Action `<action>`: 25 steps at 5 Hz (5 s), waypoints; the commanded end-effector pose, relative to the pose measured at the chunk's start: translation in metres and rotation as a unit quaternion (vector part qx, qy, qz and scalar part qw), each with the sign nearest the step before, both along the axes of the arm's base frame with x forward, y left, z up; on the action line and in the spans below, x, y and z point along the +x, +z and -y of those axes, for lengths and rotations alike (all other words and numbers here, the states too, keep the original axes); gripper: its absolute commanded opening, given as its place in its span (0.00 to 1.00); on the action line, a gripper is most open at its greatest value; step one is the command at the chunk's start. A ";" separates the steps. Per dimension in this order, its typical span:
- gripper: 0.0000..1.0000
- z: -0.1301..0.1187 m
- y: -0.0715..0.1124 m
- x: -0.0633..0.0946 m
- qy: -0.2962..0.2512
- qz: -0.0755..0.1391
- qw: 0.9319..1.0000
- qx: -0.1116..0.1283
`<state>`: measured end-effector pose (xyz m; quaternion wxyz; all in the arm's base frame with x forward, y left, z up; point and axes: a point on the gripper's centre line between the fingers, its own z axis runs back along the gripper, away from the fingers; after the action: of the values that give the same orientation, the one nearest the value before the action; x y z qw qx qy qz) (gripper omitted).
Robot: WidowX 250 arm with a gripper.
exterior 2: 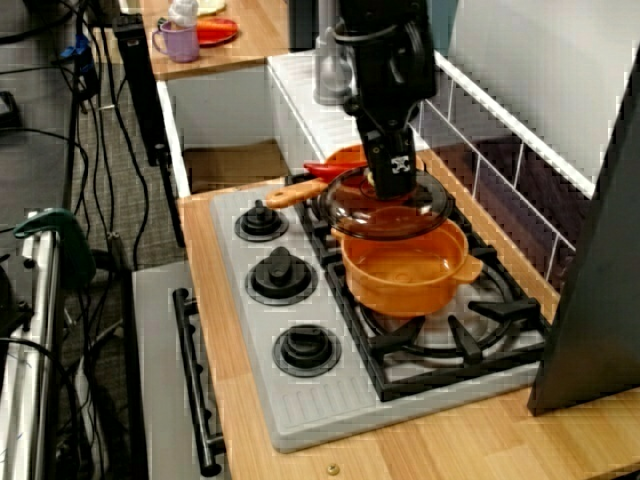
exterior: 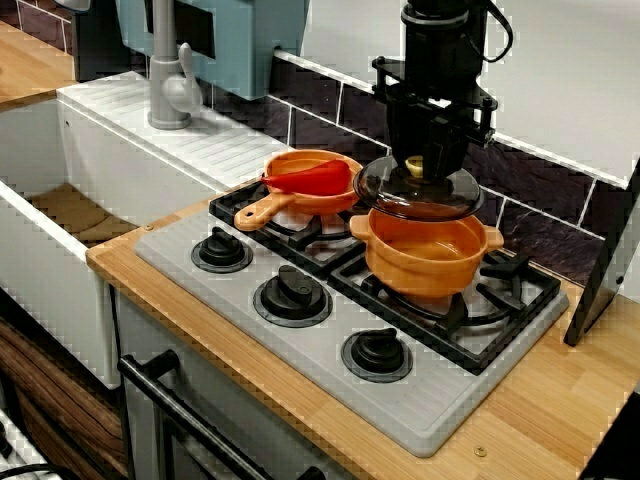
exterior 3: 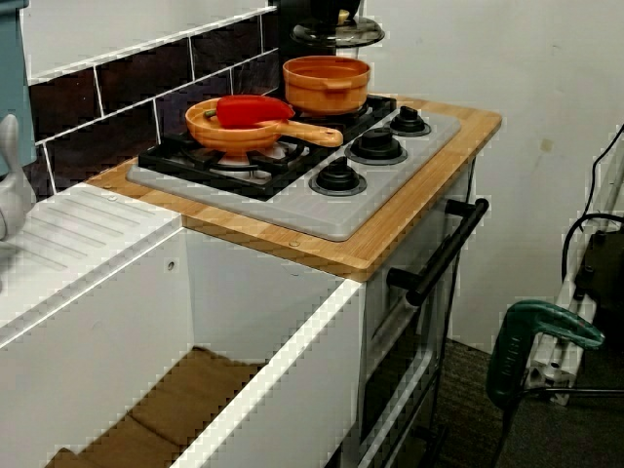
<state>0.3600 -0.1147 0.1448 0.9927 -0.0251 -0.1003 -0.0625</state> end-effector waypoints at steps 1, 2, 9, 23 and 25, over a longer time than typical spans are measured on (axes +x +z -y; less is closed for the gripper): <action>0.00 -0.021 0.042 -0.032 -0.004 0.042 0.999 -0.012; 0.00 -0.034 0.037 -0.049 -0.006 0.043 0.999 -0.005; 0.00 -0.048 -0.041 -0.059 -0.001 0.038 0.998 0.059; 1.00 -0.041 -0.047 -0.043 0.010 0.015 0.998 0.062; 1.00 -0.043 -0.041 -0.042 0.014 0.016 0.998 0.059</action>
<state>0.3120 -0.0724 0.0857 0.9938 0.0409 -0.0865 -0.0567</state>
